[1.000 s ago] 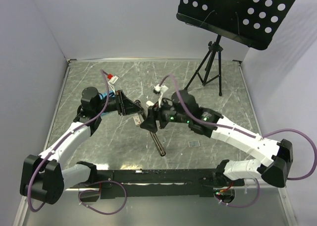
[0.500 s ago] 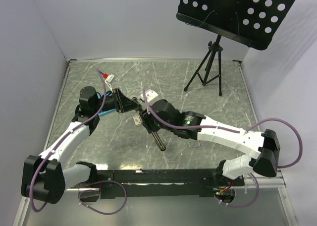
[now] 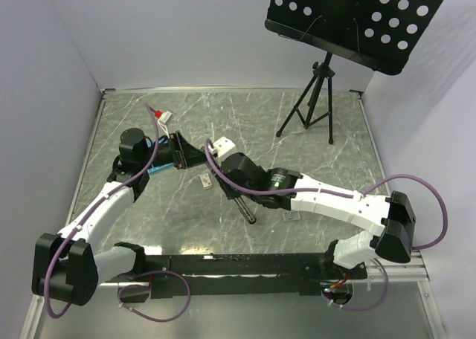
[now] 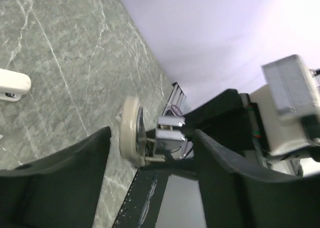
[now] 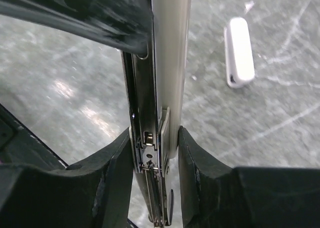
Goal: Unload the staples from the stapler
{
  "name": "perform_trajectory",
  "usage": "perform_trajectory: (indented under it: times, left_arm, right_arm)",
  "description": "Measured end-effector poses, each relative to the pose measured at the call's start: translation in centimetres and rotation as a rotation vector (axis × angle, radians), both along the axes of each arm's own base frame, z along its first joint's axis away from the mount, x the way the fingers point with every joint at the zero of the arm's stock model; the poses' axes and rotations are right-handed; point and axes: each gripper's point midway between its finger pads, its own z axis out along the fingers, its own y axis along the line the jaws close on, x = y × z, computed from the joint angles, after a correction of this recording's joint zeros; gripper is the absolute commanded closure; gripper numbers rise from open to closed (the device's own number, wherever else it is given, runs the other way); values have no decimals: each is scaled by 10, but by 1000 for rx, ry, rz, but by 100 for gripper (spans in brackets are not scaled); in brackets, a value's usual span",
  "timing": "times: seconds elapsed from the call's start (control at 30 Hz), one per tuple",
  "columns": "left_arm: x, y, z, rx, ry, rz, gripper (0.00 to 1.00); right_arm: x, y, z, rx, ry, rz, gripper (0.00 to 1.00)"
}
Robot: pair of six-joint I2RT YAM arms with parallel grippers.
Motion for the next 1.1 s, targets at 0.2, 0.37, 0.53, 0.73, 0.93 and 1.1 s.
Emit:
perform_trajectory:
  times: [0.2, 0.37, 0.53, 0.73, 0.93, 1.1]
  left_arm:
    - [6, 3, -1, 18, 14, 34, 13]
    - [10, 4, -4, 37, 23, 56, 14]
    - [13, 7, -7, 60, 19, 89, 14]
    - [20, 14, -7, 97, 1, 158, 14]
    - [28, 23, -6, 136, -26, 238, 13]
    - [31, 28, -4, 152, -44, 286, 13]
  right_arm:
    - [21, -33, -13, -71, 41, -42, 100]
    - [45, -72, -24, -99, 83, -97, 100]
    - [74, -123, -46, -196, 133, -180, 99]
    - [104, -167, -101, -338, 287, -223, 100]
    - [116, -191, -146, -451, 409, -225, 98]
    - [135, -188, -153, -425, 428, -191, 87]
